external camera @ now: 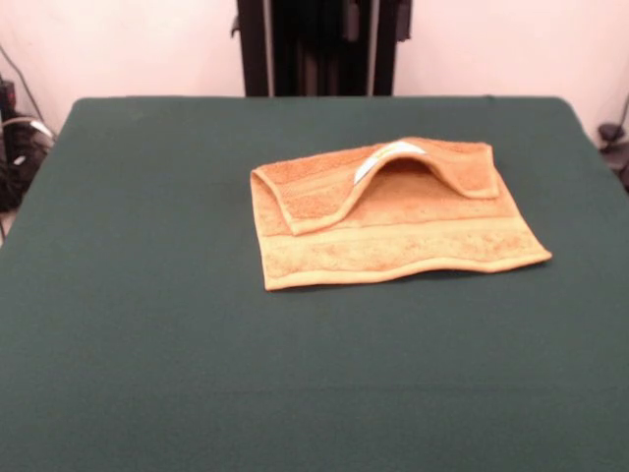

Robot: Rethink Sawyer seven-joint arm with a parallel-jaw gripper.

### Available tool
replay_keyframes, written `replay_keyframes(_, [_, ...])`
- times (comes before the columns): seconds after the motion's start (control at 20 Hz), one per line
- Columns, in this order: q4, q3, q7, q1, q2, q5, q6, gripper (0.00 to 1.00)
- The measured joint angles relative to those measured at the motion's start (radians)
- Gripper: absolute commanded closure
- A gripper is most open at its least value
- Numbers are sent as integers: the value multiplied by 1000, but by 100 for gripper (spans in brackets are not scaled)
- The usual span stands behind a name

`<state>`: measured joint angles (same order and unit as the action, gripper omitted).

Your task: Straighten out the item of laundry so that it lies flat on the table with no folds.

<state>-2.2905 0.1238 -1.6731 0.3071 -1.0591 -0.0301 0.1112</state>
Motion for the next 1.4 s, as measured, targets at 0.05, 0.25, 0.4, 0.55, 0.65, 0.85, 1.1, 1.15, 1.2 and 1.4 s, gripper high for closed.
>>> replay_keyframes(0.05, [0,4,0,0,2,0,0,0])
replay_keyframes(0.25, [11,-4,0,-43,22,0,4,0])
replay_keyframes(0.4, [41,-35,0,-115,39,0,42,0])
replay_keyframes(0.55, [82,-60,0,-181,57,0,106,0])
replay_keyframes(0.65, [131,-73,0,-230,80,0,176,0])
replay_keyframes(0.85, [196,-74,0,-263,125,4,228,0])
replay_keyframes(1.1, [296,-75,0,-268,233,7,229,0])
replay_keyframes(1.15, [304,-74,0,-268,244,7,230,0])
replay_keyframes(1.2, [313,-74,0,-267,256,7,230,0])
replay_keyframes(1.4, [359,-74,0,-263,318,6,229,0])
